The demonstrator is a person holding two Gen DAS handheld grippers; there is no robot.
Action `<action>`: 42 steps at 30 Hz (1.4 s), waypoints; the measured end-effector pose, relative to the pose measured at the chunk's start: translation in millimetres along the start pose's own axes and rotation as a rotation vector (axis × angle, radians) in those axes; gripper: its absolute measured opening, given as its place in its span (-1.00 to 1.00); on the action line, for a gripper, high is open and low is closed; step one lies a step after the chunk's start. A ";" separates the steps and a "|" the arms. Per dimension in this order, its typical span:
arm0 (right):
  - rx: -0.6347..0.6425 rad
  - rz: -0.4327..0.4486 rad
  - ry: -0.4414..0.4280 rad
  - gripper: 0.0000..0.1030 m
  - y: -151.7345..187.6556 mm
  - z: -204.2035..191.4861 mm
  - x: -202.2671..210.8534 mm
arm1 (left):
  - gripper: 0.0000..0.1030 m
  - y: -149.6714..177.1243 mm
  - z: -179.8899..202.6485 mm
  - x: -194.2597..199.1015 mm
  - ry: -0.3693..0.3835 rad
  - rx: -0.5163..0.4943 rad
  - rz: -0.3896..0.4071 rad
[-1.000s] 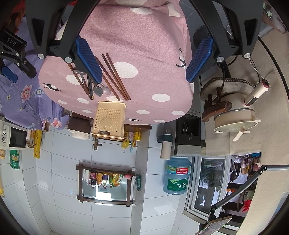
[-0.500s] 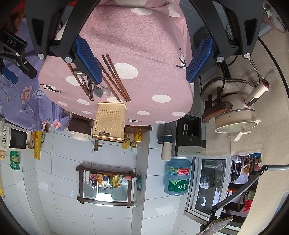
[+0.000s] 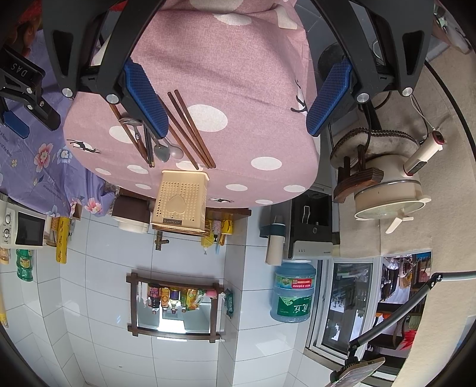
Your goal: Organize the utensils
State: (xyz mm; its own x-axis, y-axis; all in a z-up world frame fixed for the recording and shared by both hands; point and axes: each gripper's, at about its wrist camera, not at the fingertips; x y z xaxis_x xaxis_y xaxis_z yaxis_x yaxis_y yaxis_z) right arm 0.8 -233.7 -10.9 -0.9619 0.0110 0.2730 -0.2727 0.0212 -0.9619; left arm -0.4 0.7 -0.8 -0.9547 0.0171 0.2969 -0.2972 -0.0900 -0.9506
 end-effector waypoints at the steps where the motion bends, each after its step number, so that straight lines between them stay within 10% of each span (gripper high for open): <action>1: 0.000 0.000 0.000 0.90 0.0 0.0 0.0 | 0.80 0.8 0.4 -0.2 0.000 -0.001 -0.001; 42: 0.016 -0.169 0.013 0.90 10.2 14.5 -82.2 | 0.80 2.1 8.5 -71.2 0.027 -0.070 -0.198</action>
Point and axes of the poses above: each gripper's, at about its wrist camera, not at the fingertips, and x roughly against the way its jaws point, z to its right, y to its underside, and after that the axes turned 1 degree about x, right-handed
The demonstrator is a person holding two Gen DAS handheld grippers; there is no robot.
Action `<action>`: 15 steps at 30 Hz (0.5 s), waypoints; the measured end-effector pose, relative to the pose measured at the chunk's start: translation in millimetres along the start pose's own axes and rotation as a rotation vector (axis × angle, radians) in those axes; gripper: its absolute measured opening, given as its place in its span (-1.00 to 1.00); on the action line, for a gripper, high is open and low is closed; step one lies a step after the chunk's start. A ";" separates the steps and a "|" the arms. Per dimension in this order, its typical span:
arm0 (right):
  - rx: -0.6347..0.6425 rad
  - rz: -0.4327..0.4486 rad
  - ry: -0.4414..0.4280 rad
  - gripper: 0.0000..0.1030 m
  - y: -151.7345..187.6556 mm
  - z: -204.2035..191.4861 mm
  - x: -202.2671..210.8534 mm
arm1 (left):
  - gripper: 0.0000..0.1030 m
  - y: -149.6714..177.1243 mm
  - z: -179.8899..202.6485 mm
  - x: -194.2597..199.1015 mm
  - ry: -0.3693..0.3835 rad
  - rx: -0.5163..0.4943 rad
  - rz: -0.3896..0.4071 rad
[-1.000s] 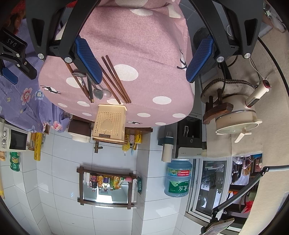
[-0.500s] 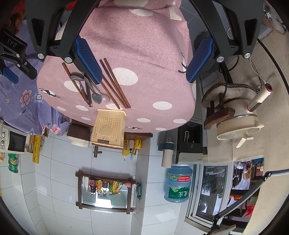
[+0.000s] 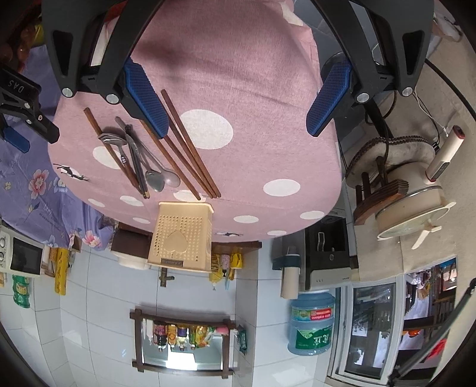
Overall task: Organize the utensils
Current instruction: 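Lower the left tool onto a wooden chopstick and close while the right tool grasps another chopstick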
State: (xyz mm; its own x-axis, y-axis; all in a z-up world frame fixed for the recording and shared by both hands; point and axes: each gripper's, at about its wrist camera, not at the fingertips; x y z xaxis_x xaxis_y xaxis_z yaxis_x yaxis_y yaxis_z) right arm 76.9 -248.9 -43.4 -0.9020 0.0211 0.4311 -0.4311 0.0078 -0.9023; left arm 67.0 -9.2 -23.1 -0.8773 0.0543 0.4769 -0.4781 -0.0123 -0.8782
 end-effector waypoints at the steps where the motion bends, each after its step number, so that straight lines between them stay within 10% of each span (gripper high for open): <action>1: 0.012 -0.013 -0.004 0.90 -3.4 -0.6 -6.3 | 0.80 -4.8 -0.7 -8.1 -0.001 -0.007 -0.016; 15: 0.059 -0.269 -0.031 0.61 -58.3 4.9 -121.3 | 0.55 -58.2 -10.9 -102.3 0.094 0.002 -0.279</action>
Point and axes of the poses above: each gripper's, at about its wrist camera, not at the fingertips, and x roughly against the way its jaws point, z to its right, y to its underside, and after that the axes turned 1 degree about x, right-handed
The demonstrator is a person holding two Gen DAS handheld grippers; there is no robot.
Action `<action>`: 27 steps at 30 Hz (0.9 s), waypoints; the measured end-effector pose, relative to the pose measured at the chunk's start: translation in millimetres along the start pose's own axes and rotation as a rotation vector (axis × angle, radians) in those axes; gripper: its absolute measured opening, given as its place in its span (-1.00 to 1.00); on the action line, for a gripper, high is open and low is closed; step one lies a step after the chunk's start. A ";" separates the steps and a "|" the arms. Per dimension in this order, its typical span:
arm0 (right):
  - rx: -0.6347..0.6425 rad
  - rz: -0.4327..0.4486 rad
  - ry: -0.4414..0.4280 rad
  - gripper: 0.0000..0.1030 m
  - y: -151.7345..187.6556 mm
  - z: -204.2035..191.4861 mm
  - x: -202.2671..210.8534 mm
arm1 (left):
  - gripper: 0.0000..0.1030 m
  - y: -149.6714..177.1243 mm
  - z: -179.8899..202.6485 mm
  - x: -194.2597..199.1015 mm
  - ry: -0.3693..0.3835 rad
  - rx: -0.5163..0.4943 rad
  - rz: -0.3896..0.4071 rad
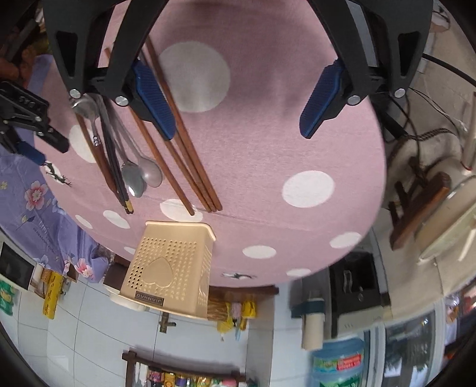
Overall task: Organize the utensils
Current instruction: 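Lower the left tool onto a wooden chopstick and close while the right tool grasps another chopstick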
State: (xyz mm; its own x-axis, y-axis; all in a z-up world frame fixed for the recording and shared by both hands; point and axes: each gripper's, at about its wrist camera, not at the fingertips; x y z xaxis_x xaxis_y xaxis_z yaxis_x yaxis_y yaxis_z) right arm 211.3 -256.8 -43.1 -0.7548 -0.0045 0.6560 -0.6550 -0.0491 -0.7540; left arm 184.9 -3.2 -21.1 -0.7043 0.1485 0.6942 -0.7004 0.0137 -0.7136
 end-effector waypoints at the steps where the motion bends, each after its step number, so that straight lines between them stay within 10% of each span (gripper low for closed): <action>1: -0.004 -0.019 -0.010 0.54 -2.8 1.6 -6.4 | 0.52 -2.8 2.0 -4.4 0.012 -0.002 -0.010; 12: -0.069 -0.150 -0.091 0.04 -13.3 -3.6 -33.8 | 0.24 -14.5 26.8 -30.7 0.052 -0.070 -0.084; 27: 0.040 0.002 -0.096 -0.13 64.9 -33.2 55.1 | 0.24 3.3 15.2 -7.9 0.000 -0.015 -0.017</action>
Point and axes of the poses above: each gripper's, at about its wrist camera, not at the fingertips, and x roughly against the way its jaws point, z to its right, y to its underside, and after that the axes turned 1 degree about x, right-handed
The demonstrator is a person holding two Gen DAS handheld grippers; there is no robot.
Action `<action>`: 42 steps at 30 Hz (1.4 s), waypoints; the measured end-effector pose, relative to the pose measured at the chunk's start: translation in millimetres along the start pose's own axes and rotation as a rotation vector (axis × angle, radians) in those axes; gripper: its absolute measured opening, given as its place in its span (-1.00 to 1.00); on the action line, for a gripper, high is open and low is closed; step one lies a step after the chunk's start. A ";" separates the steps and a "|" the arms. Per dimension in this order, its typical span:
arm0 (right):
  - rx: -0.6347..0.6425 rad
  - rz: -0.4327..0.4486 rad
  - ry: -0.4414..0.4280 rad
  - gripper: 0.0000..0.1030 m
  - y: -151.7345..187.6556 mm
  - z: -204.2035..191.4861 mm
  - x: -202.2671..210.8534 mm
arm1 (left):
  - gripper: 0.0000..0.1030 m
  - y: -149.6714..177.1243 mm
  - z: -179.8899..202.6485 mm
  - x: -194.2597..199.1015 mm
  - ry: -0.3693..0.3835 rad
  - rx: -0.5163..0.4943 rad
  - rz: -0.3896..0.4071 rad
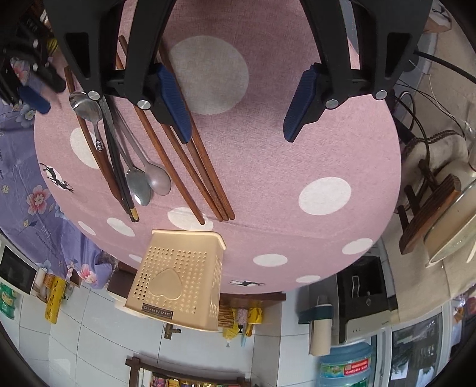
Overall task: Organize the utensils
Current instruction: 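Lower the left tool onto a wooden chopstick and close while the right tool grasps another chopstick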
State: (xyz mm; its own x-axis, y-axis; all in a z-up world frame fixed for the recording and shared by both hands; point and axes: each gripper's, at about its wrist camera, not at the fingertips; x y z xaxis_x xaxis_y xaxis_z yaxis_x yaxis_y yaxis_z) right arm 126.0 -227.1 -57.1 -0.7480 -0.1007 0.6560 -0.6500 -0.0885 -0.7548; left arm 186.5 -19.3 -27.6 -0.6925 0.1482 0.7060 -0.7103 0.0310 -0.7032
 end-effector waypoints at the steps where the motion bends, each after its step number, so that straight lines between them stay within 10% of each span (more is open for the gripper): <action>1: 0.014 0.003 0.005 -0.18 3.0 -4.3 0.4 | 0.24 0.2 1.7 -0.7 0.008 -0.001 -0.005; 24: -0.085 0.000 0.191 -0.30 5.5 28.8 -17.6 | 0.17 13.4 18.0 -25.1 -0.044 -0.047 -0.080; 42: -0.083 0.040 0.165 -0.30 10.0 34.3 -18.1 | 0.12 -17.3 7.3 -56.1 -0.073 -0.015 -0.100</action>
State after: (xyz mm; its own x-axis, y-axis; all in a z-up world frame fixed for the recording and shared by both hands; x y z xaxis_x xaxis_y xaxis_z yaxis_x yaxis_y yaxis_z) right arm 137.6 -260.1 -76.5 -0.7807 0.0619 0.6219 -0.6233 -0.0045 -0.7820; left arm 236.6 -35.4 -54.4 -0.6258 0.0712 0.7767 -0.7748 0.0574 -0.6296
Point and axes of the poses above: each gripper's, at about its wrist camera, not at the fingertips, and x roughly against the way its jaws point, z to its right, y to its underside, and after that the axes turned 1 degree about x, right-handed
